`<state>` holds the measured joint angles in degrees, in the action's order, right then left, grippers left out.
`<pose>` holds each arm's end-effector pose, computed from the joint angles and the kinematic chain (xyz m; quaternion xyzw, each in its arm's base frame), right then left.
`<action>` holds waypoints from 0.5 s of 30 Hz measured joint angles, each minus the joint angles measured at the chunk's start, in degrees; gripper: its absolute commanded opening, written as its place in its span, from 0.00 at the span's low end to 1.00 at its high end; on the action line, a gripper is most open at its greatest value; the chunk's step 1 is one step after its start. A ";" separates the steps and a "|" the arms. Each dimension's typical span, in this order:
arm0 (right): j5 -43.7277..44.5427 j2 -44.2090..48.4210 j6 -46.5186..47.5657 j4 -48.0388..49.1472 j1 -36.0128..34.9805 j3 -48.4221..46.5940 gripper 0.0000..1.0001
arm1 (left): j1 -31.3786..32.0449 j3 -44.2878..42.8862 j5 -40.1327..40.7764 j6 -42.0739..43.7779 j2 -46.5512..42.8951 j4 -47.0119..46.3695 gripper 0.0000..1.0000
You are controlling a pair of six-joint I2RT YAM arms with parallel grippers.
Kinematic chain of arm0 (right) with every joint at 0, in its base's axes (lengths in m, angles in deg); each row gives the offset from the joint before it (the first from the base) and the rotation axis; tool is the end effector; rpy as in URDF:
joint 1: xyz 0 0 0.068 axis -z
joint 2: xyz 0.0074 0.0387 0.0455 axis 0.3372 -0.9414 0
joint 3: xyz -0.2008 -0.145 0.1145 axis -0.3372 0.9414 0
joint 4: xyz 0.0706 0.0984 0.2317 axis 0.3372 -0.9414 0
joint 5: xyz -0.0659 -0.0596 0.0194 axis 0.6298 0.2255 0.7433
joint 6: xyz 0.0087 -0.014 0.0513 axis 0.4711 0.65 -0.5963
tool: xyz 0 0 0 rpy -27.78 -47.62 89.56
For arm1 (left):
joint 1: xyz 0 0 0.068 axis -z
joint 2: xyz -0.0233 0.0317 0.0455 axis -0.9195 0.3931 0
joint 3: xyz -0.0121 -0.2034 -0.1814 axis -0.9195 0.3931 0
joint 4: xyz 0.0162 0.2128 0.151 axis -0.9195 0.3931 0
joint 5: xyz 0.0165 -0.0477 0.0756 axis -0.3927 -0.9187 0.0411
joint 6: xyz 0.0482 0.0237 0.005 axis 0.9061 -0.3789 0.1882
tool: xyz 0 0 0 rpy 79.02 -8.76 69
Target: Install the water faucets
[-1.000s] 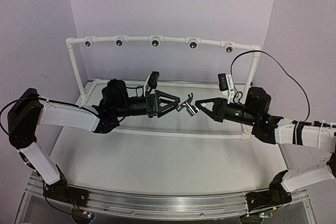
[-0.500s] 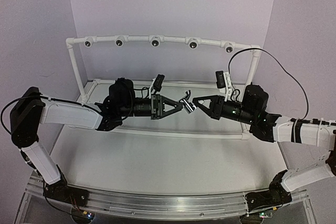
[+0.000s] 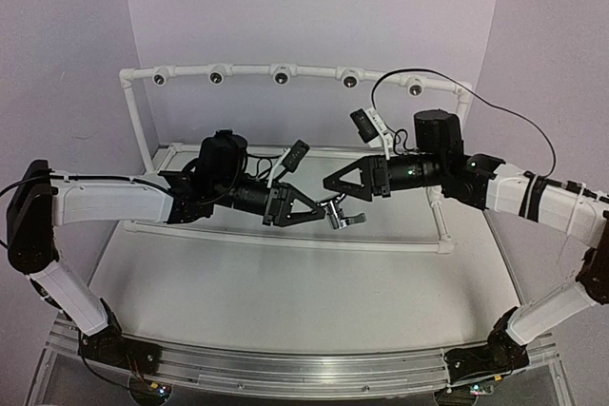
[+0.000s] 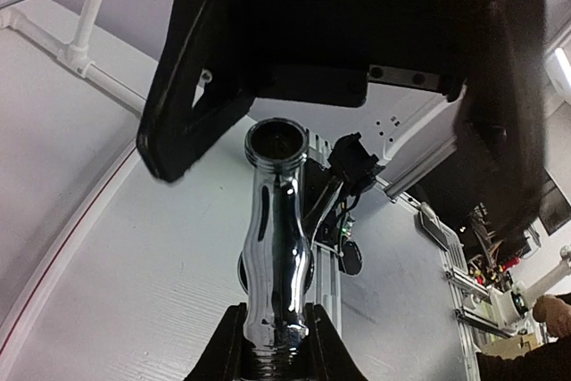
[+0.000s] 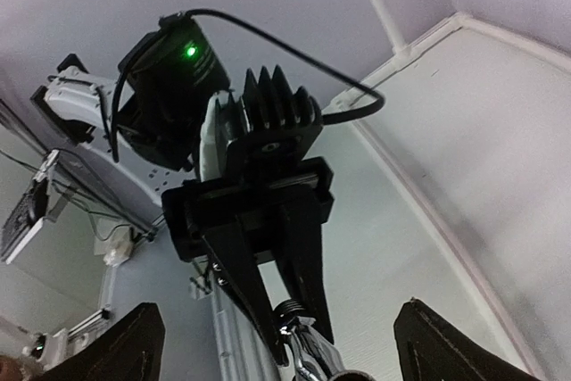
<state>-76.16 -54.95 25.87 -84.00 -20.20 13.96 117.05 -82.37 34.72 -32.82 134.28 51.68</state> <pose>0.2305 0.2281 0.3395 -0.3784 0.6640 0.5609 0.3184 0.2132 -0.2950 0.2842 0.4037 0.6597 -0.5711 0.2752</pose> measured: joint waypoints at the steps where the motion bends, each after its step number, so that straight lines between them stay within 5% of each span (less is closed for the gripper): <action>1: -1.11 -0.44 0.26 -0.57 -0.02 -0.33 0.78 | 0.00 -0.11 -0.61 0.55 -0.04 0.11 0.00; 7: -9.42 -2.71 1.81 -4.26 -0.02 -0.79 0.45 | 0.00 -0.26 -3.65 3.15 -0.52 0.66 0.00; 15: -12.72 -2.91 2.58 -5.11 0.04 -0.79 0.33 | 0.11 -0.61 -6.34 4.22 -0.83 1.46 0.00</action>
<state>-88.88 -57.86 28.45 -89.11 -20.15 13.18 117.16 -82.99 28.38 -28.60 133.45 53.15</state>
